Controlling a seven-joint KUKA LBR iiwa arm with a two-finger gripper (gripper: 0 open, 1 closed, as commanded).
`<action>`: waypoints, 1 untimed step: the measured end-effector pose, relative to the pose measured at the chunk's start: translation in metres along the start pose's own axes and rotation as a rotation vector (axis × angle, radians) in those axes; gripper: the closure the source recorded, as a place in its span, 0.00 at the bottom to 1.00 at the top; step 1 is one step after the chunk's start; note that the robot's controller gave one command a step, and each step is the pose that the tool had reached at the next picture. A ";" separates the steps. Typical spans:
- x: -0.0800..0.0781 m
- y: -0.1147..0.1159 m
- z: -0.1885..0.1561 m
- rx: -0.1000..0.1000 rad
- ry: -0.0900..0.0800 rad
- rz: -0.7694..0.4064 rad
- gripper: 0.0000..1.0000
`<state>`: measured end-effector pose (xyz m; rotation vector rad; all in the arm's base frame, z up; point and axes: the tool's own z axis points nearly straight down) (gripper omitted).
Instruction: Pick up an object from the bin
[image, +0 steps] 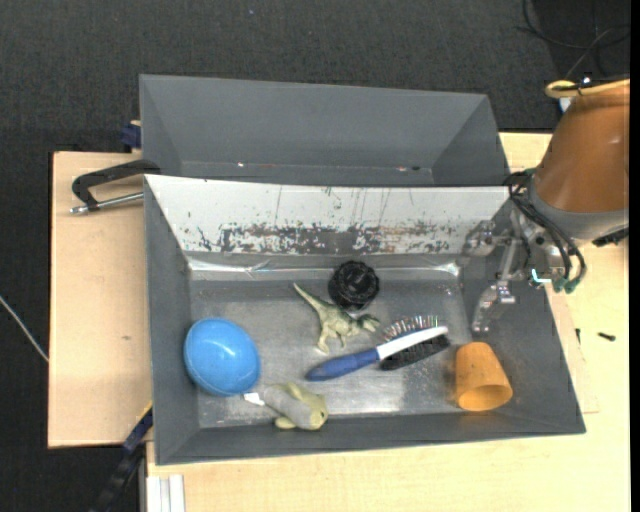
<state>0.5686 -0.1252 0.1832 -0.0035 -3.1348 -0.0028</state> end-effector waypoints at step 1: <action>-0.029 0.045 -0.111 0.004 -0.024 -0.136 0.00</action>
Offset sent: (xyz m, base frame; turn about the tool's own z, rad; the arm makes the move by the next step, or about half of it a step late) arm 0.0270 0.0420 0.1042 -0.1332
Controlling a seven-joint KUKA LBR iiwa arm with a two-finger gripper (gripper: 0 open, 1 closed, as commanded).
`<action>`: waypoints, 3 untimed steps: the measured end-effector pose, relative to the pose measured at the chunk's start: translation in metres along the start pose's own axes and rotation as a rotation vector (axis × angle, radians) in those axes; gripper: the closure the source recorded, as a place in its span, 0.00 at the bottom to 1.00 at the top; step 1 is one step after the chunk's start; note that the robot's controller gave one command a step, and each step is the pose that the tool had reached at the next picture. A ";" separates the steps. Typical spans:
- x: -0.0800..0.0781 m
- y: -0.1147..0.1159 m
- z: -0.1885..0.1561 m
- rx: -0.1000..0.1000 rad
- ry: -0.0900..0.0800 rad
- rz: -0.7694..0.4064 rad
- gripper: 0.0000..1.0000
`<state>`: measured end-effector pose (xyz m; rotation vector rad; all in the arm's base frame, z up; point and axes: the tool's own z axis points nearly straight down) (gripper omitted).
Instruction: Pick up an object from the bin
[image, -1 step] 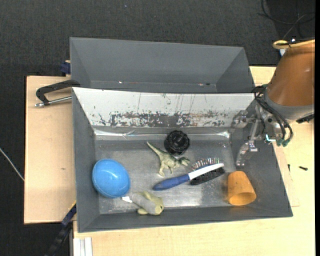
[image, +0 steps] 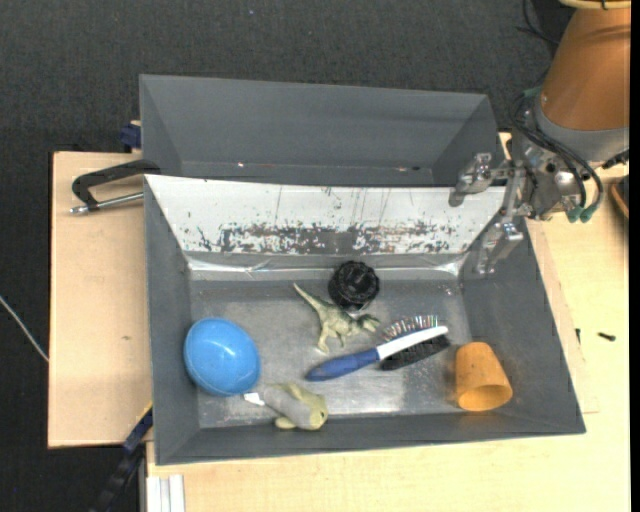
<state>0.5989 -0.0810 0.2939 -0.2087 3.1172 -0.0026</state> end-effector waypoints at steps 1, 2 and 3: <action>0.041 0.025 0.111 -0.010 0.020 -0.450 0.00; 0.052 0.031 0.218 -0.009 0.024 -0.270 0.00; 0.049 0.031 0.214 -0.005 0.013 -0.270 1.00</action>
Offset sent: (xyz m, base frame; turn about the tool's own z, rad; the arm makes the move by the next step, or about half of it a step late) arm -0.0416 0.0182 -0.1112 -0.4515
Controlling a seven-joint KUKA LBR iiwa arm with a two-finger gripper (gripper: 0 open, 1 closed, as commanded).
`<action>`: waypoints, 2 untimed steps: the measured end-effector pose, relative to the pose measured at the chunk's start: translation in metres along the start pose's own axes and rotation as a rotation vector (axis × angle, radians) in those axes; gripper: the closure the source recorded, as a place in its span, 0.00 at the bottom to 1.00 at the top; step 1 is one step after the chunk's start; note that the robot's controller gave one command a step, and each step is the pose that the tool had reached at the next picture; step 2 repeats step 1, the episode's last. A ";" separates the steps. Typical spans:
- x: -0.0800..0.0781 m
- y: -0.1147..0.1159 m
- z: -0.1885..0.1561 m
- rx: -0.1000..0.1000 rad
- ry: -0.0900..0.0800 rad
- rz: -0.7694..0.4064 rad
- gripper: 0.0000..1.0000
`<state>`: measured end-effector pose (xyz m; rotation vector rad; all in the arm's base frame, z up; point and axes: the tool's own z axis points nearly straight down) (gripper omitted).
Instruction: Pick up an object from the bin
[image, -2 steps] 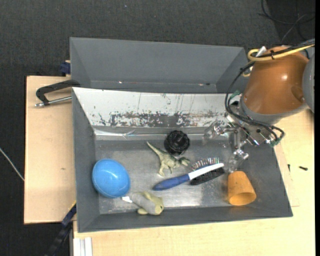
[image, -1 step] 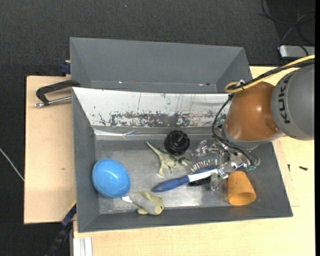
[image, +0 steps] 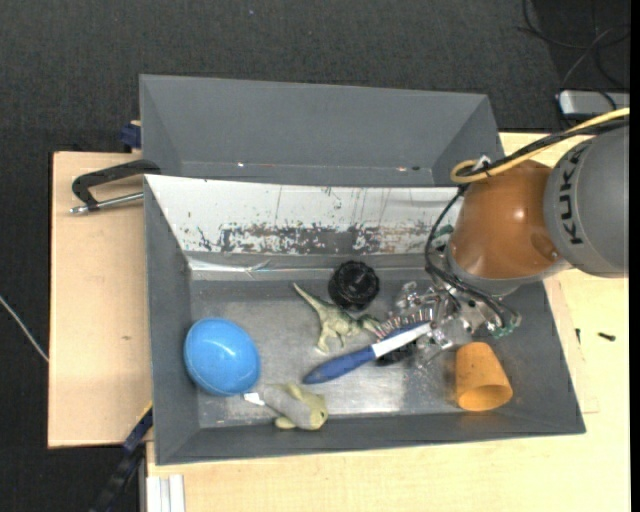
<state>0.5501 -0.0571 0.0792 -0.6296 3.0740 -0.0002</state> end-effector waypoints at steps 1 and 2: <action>-0.011 -0.013 -0.128 0.006 -0.009 -0.162 1.00; -0.011 -0.013 -0.128 0.006 -0.009 -0.162 1.00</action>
Offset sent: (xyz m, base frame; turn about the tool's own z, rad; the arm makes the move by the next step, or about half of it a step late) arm 0.0115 -0.0081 0.1227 -0.1638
